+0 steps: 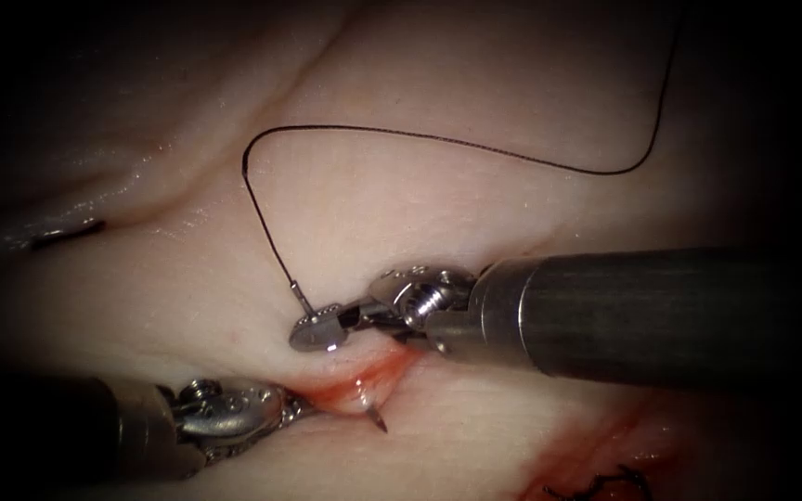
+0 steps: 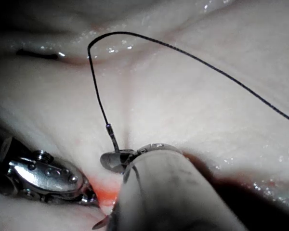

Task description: Wound Closure

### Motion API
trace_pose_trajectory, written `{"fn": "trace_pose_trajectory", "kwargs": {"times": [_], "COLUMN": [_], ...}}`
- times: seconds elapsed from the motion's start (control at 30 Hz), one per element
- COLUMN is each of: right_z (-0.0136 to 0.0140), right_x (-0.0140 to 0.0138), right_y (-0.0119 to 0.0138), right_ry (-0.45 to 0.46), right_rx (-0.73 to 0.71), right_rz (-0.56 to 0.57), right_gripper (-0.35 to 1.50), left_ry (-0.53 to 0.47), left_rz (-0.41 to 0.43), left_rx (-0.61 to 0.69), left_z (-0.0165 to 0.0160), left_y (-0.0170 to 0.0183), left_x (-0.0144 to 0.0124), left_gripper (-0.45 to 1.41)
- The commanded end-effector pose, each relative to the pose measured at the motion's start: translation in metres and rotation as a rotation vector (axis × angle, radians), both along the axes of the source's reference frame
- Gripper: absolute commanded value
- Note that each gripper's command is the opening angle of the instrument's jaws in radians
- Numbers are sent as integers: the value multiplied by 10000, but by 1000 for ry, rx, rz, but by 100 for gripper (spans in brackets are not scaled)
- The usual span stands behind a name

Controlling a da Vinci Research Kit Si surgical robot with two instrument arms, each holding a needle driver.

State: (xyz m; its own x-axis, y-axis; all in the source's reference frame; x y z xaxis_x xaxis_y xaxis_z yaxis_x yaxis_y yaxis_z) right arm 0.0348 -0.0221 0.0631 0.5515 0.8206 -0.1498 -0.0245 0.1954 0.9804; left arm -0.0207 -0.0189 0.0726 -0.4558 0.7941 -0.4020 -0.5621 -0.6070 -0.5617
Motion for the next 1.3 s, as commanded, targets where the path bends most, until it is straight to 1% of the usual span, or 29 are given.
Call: {"fn": "trace_pose_trajectory", "kwargs": {"times": [0.03,0.07,0.13,0.17,0.23,0.33,0.43,0.53,0.67,0.8,1.0,1.13,1.27,1.3], "right_z": [5,6,8,9,11,15,16,17,17,13,5,2,1,1], "right_x": [7,8,11,14,16,17,17,18,23,25,29,30,30,29], "right_y": [-3,-1,6,15,24,34,42,48,57,64,71,74,77,77], "right_ry": [-4,-13,0,14,28,68,114,137,144,167,204,240,249,249], "right_rx": [-4,-11,-3,-34,-136,-276,-417,-511,-614,-650,-704,-727,-728,-728], "right_rz": [12,37,94,184,252,304,317,327,344,346,351,343,350,349], "right_gripper": [-35,-35,-35,-32,24,84,120,135,146,148,141,126,126,121], "left_ry": [-1,-1,-1,0,0,0,1,1,1,1,2,3,3,3], "left_rz": [1,1,1,0,-4,-5,-6,-6,-6,-6,-4,-6,-6,-6], "left_rx": [2,2,2,3,8,9,10,10,10,9,4,4,4,4], "left_z": [5,5,5,5,4,3,2,2,2,2,3,3,3,3], "left_y": [-7,-7,-7,-7,-7,-6,-7,-7,-7,-7,-8,-8,-8,-8], "left_x": [-5,-5,-5,-6,-6,-6,-7,-7,-7,-7,-9,-11,-11,-11], "left_gripper": [-6,-8,-8,-8,-10,-10,-10,-10,-10,-11,-11,-11,-11,-11]}}
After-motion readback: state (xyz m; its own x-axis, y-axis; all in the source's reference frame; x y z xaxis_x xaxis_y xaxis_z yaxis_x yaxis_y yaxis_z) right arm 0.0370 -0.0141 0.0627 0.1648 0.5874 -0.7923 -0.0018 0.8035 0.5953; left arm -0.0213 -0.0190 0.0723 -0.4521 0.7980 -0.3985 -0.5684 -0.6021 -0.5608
